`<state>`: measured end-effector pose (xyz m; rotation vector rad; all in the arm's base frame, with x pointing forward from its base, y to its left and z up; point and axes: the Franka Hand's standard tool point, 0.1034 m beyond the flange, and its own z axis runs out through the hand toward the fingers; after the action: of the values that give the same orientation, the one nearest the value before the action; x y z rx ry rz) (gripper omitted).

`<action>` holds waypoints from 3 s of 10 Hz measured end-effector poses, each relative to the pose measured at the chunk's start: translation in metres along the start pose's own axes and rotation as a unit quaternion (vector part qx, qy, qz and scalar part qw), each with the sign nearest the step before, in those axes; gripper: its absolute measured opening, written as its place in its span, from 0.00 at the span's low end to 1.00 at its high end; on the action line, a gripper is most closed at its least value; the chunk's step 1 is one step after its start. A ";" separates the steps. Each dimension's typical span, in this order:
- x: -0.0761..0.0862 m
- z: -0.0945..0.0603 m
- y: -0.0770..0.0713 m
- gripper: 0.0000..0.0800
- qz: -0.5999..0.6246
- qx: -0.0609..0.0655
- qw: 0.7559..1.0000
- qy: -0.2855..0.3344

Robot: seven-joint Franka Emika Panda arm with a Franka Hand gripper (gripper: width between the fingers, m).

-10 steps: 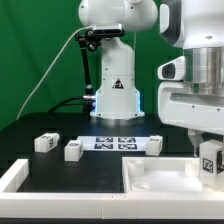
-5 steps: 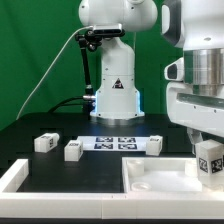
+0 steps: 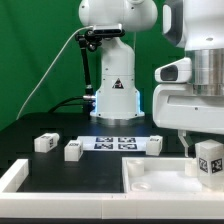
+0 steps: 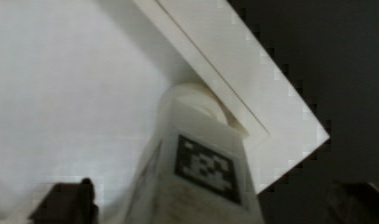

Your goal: Assemble one leg

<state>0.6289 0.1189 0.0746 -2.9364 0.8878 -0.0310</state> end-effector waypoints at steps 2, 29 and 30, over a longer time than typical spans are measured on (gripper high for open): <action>0.003 0.000 0.003 0.81 -0.118 0.000 0.993 0.000; 0.004 0.003 0.008 0.36 0.418 -0.009 0.908 -0.002; 0.004 0.003 0.009 0.36 0.451 -0.008 0.892 -0.005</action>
Offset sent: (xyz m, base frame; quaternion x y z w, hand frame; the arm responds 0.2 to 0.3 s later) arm -0.0054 0.0001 0.0016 0.0142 0.0071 -0.2497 0.9682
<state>0.6277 0.1097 0.0710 -2.2284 2.1237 0.0445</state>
